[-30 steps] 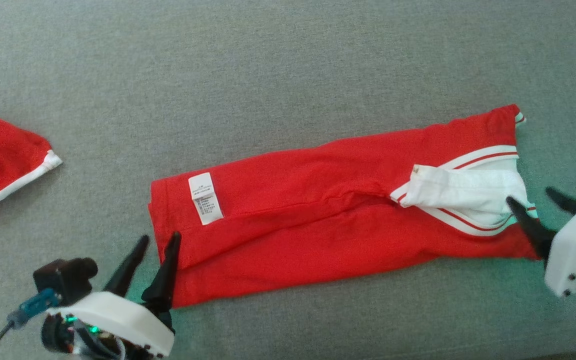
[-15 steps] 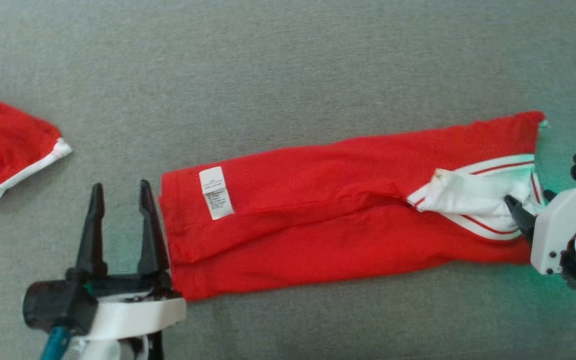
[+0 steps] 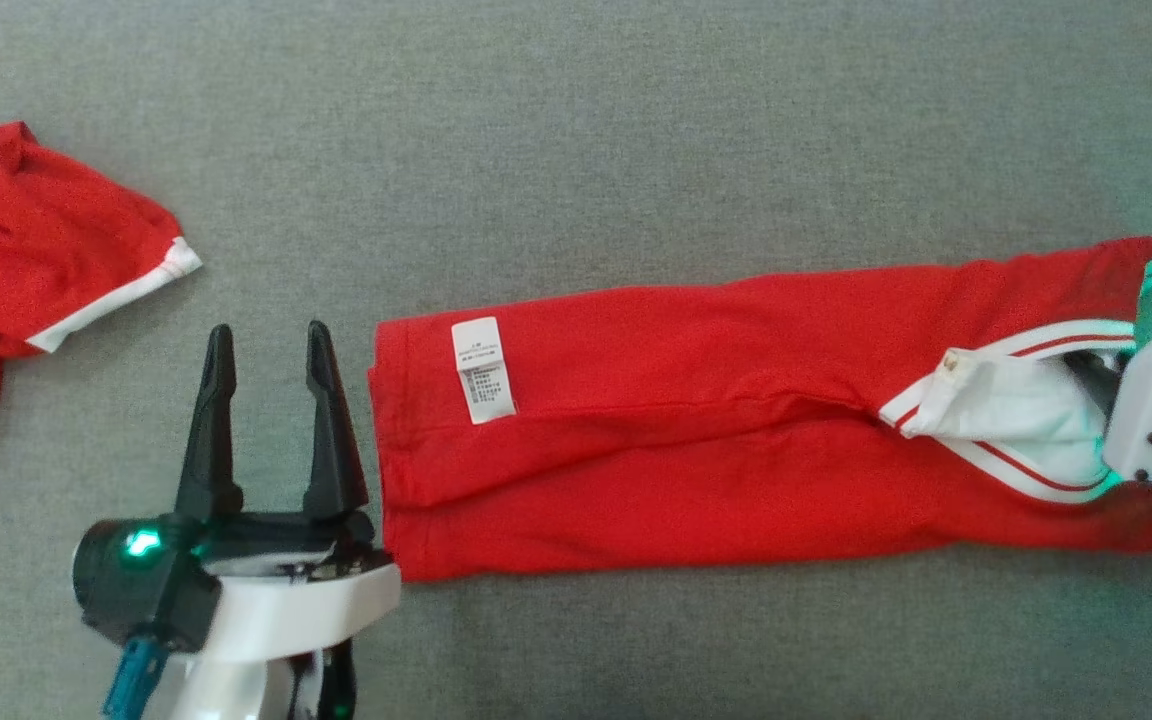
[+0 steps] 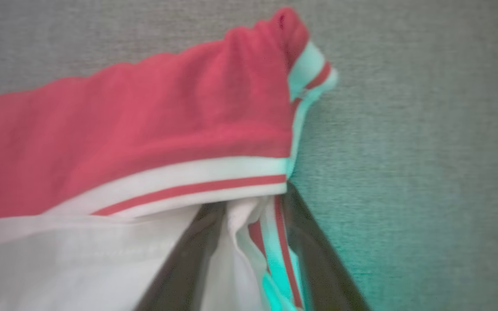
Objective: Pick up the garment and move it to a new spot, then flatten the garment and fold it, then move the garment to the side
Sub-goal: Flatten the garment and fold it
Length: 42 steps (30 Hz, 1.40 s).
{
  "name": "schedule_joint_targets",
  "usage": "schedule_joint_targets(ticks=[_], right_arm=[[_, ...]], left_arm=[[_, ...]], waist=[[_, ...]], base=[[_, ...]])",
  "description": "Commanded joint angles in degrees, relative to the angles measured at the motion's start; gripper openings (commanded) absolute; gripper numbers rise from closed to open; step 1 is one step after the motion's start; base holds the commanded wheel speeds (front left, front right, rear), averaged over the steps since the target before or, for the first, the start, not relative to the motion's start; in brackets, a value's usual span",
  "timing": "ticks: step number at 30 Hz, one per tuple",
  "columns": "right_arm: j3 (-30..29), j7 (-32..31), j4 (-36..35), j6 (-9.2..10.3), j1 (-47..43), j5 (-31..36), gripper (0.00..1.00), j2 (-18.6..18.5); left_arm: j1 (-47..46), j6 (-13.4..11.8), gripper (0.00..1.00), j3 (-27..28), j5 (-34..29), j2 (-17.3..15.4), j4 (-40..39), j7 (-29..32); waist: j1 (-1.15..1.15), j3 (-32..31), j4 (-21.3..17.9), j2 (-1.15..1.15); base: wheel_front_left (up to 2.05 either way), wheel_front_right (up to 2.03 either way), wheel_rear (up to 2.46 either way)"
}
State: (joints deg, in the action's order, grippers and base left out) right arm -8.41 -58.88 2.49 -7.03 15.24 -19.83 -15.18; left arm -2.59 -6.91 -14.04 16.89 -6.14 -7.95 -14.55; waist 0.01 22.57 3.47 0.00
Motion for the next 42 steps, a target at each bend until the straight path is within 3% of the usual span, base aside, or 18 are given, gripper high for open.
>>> schedule_joint_targets(ticks=[1, 7, 13, 17, 22, 25, 28, 31, 34, 42], right_arm=[[2.98, -1.38, 0.17, -0.46, -1.96, -1.68, 0.0, 1.92], [-8.08, -0.07, -0.95, -0.46, 1.61, -3.31, 0.0, 2.5], [-21.95, -1.68, -1.35, -0.46, 6.32, 1.56, 0.0, -2.06], [-26.08, -4.08, -2.5, -0.46, 8.5, 2.85, 0.0, -4.54], [-21.4, -11.35, -8.68, -0.46, 8.68, -0.46, 0.0, -1.4], [-17.65, -14.63, -12.89, -0.46, 7.76, -2.62, 0.0, 2.31], [-13.43, -16.65, -16.87, -0.46, 5.91, -4.37, 0.0, 8.68], [-11.07, -17.39, -18.33, -0.46, 4.05, -5.71, 0.0, 11.54], [-8.24, -13.97, -15.99, -0.46, 1.0, -11.79, 0.0, 12.24], [1.77, 7.69, -1.9, -0.46, -1.77, -20.27, 0.0, 12.28]], left_arm=[[-0.18, 0.37, 1.0, 2.68, -0.68, 0.29, -1.55, -0.44], [2.05, 3.04, 1.0, 5.7, -2.67, 1.97, -0.5, -0.44], [3.68, 5.17, 1.0, 7.38, -4.04, 2.75, 0.48, -0.44], [4.2, 6.27, 1.0, 7.95, -4.8, 2.99, 1.54, -0.44], [4.99, 6.53, 1.0, 8.29, -4.86, 3.18, 2.37, -0.44], [5.24, 6.16, 1.0, 7.74, -4.45, 3.22, 2.67, -0.44], [5.25, 5.57, 1.0, 6.92, -3.76, 3.24, 3.08, -0.44], [5.36, 5.23, 1.0, 6.34, -3.46, 3.24, 3.35, -0.44], [5.45, 5.02, 1.0, 5.57, -3.34, 3.25, 4.2, -0.44], [5.41, 4.9, 1.0, 5.03, -3.58, 3.25, 6.38, -0.45]], waist=[[-0.01, -0.6, -0.16, 0.0], [-0.01, -3.59, -1.9, 0.0], [-0.01, -6.45, -3.46, 0.0], [-0.01, -7.74, -3.99, 0.0], [-0.01, -9.28, -4.51, 0.0], [-0.01, -9.68, -4.46, 0.0], [-0.01, -10.01, -4.34, 0.0], [-0.01, -10.28, -4.16, 0.0], [-0.01, -10.61, -3.71, 0.0], [-0.01, -11.62, -2.56, 0.0]], base=[[0.0, 0.0, 0.0], [0.0, 0.0, 0.0], [0.0, 0.0, 0.0], [0.0, 0.0, 0.0], [0.0, 0.0, 0.0], [0.0, 0.0, 0.0], [0.0, 0.0, 0.0], [0.0, 0.0, 0.0], [0.0, 0.0, 0.0], [0.0, 0.0, 0.0]])
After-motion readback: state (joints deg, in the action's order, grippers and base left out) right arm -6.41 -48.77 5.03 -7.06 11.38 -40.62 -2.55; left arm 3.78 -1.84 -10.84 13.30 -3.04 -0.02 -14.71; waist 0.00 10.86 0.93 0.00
